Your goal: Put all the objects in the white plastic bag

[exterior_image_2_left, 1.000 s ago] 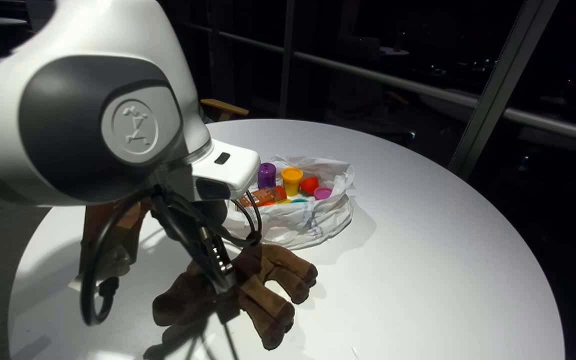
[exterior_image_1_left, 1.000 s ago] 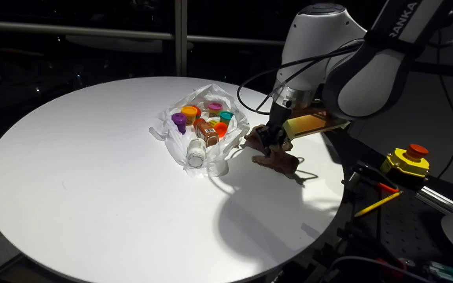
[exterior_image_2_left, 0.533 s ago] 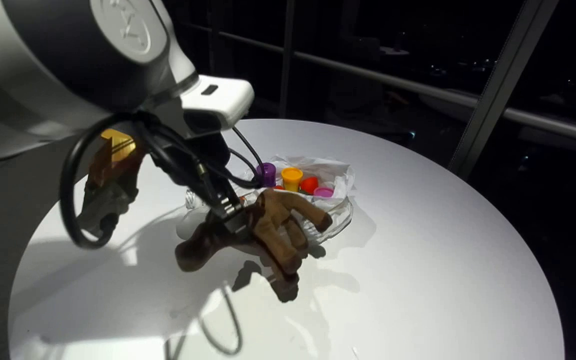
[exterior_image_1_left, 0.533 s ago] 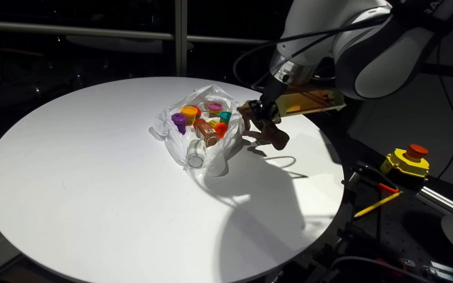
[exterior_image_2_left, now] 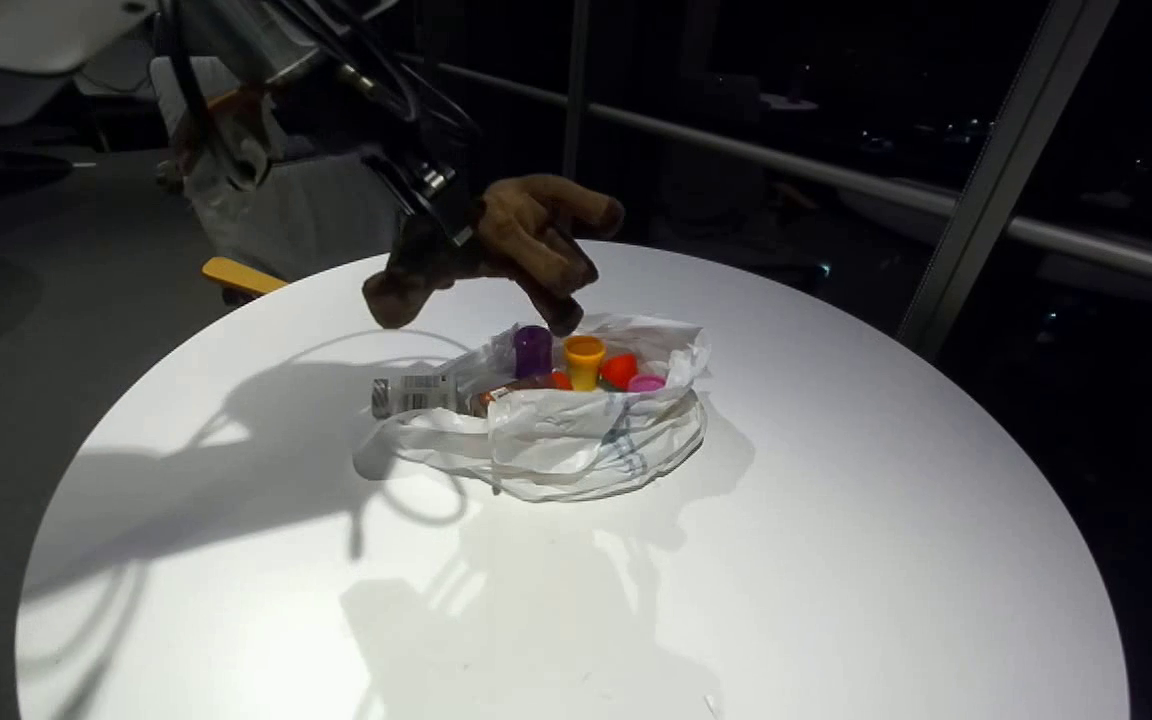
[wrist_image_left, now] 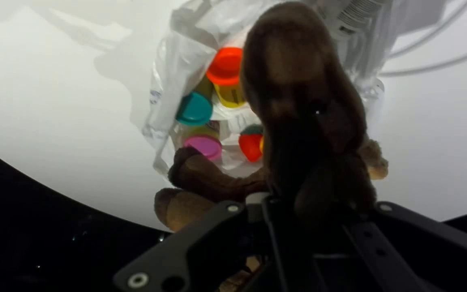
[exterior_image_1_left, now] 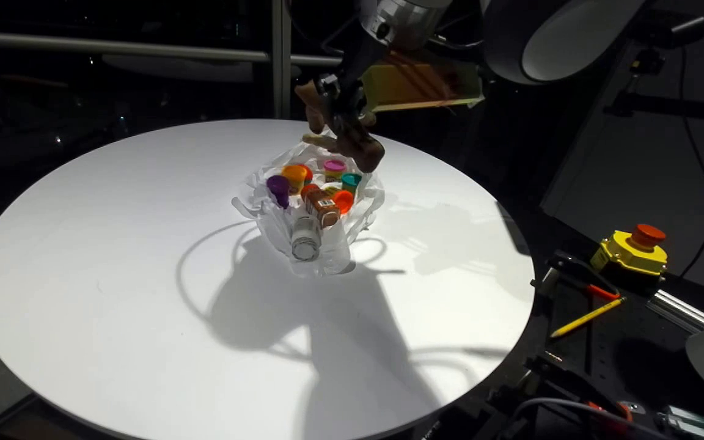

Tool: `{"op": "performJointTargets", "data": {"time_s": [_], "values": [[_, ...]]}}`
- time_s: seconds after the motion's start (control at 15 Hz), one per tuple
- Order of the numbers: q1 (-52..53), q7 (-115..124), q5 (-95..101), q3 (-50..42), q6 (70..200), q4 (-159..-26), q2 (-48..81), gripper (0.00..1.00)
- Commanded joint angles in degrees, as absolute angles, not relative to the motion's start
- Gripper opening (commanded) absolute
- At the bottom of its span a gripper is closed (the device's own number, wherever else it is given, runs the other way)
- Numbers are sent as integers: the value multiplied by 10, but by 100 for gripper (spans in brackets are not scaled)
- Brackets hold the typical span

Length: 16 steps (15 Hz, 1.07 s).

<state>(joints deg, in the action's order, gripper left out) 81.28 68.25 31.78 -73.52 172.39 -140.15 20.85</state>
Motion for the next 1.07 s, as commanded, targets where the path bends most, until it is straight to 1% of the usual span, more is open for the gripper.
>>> {"op": "performJointTargets", "data": {"time_s": [0.0,0.2,0.53,0.67,0.87,0.93,1.0], "values": [[805,645,255,-715,1724,-1351,253,4],[753,601,187,-659,1714,-1326,286,4],[619,546,103,-527,1675,-1278,357,4],[586,543,94,-499,1666,-1253,390,4],[557,550,93,-481,1674,-1218,429,4],[549,550,89,-474,1676,-1211,431,9],[542,551,84,-469,1678,-1205,432,39]]}}
